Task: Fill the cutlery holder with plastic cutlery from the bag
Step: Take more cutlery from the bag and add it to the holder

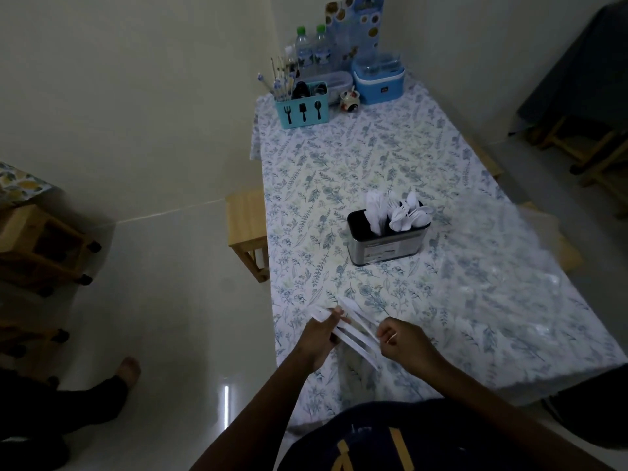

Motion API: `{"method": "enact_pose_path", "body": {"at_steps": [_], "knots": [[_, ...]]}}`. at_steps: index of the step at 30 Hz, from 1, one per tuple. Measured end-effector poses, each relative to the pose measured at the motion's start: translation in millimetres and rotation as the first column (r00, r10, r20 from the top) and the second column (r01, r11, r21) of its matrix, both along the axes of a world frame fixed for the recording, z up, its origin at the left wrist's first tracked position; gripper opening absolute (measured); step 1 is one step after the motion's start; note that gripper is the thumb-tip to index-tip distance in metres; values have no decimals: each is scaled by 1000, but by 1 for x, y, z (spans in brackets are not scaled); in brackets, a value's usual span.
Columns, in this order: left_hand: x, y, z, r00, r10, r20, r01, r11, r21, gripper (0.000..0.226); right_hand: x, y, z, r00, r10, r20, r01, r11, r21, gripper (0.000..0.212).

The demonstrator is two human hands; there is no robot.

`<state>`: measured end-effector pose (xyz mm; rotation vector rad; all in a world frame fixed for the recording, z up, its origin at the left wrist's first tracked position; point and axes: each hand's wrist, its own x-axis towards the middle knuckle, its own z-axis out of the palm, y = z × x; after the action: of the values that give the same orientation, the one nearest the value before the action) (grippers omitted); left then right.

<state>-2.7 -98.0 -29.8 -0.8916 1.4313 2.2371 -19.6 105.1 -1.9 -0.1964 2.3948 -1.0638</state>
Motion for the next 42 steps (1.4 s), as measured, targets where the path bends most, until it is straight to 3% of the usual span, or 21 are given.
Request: {"method": "enact_pose_path", "body": {"at_steps": [9, 12, 15, 19, 23, 30, 32, 34, 36, 39, 42], "knots": [[-6, -8, -3, 1000, -8, -22, 9, 997, 76, 37, 1, -8, -1, 999, 42, -20, -43, 999, -11, 14], [-8, -13, 0, 1000, 11, 19, -12, 997, 74, 20, 0, -9, -6, 999, 51, -18, -52, 999, -6, 13], [-9, -18, -2, 994, 78, 70, -80, 996, 29, 21, -4, -12, -14, 999, 31, -34, -31, 999, -6, 1], [-9, -27, -9, 988, 139, 72, -137, 990, -26, 20, -20, -8, -35, 985, -31, -167, 55, 989, 140, 10], [-5, -29, -11, 982, 166, 90, -166, 986, -16, 20, -29, 3, -58, 990, 101, -103, -58, 932, 359, 21], [-1, -29, -15, 958, 240, 158, -226, 969, -102, 20, -36, 4, -62, 985, 170, -20, -152, 921, 358, 21], [-2, -26, -15, 953, 255, 164, -240, 965, -105, 21, -36, 3, -57, 986, 168, 11, -162, 926, 341, 27], [-5, -23, -14, 952, 258, 162, -246, 965, -89, 22, -36, 4, -50, 991, 130, 45, -137, 948, 288, 20], [-6, -18, -10, 959, 241, 152, -235, 970, -57, 22, -34, 6, -39, 992, 22, 125, -36, 993, 115, 6], [-7, -7, -2, 975, 195, 111, -198, 980, 17, 31, -31, 11, -16, 914, -70, 400, 159, 968, -194, 11], [-12, 5, 0, 982, 167, 82, -173, 983, 66, 37, -32, 17, -3, 875, -60, 481, 216, 937, -276, 10]]}}
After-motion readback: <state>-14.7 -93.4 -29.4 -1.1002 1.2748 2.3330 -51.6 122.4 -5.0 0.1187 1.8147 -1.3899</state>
